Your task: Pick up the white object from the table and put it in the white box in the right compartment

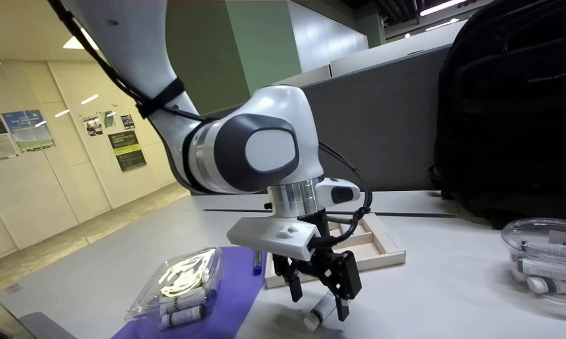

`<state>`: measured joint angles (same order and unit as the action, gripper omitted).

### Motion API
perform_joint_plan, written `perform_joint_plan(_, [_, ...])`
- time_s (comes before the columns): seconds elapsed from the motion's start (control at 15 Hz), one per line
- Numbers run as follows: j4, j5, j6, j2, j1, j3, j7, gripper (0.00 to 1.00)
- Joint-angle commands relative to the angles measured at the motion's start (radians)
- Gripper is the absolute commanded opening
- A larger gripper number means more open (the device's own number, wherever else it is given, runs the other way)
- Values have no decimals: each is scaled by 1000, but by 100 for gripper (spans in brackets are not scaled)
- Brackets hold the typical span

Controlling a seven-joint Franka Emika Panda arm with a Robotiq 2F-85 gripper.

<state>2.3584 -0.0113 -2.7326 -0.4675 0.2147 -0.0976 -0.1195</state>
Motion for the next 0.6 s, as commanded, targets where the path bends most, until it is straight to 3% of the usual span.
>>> perform_joint_plan(0.0, [-65, 35, 53, -35, 36, 32, -61, 67])
perform_joint_plan(0.53, [-89, 18, 52, -51, 26, 20, -73, 11])
